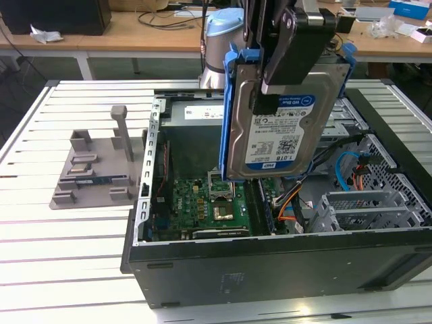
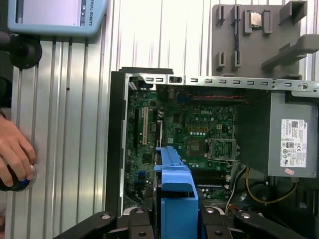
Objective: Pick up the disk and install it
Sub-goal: 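Pick up the disk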
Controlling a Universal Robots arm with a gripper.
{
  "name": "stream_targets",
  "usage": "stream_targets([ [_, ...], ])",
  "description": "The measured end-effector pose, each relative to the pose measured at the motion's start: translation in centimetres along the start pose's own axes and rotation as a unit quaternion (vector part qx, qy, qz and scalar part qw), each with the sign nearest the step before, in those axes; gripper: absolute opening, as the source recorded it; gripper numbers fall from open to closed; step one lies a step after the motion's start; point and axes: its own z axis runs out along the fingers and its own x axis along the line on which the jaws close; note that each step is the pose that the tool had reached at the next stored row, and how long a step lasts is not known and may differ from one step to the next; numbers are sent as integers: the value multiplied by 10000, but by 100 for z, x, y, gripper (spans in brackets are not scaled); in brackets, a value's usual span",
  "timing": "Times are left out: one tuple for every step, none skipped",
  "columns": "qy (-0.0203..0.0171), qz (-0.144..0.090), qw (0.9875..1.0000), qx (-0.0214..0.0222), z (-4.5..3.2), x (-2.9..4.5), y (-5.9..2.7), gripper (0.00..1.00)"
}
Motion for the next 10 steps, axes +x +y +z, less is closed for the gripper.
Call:
stream_targets([
  [0, 0, 10000, 0, 2, 25, -1, 37],
  [-5, 4, 10000, 0, 2, 33, -4, 37],
  [-39, 38, 10000, 1, 2, 37, -4, 37],
  [-70, 63, 10000, 2, 2, 37, -4, 37],
  [-100, 86, 9999, 3, 2, 37, -5, 37],
  [-163, 143, 9998, 4, 2, 37, -4, 37],
  [-215, 193, 9996, 6, 3, 37, -7, 37],
  [-222, 202, 9995, 6, 1, 38, -29, 37],
  [-222, 203, 9995, 6, 1, 40, -67, 37],
  [-222, 203, 9995, 5, 1, 41, -88, 37],
])
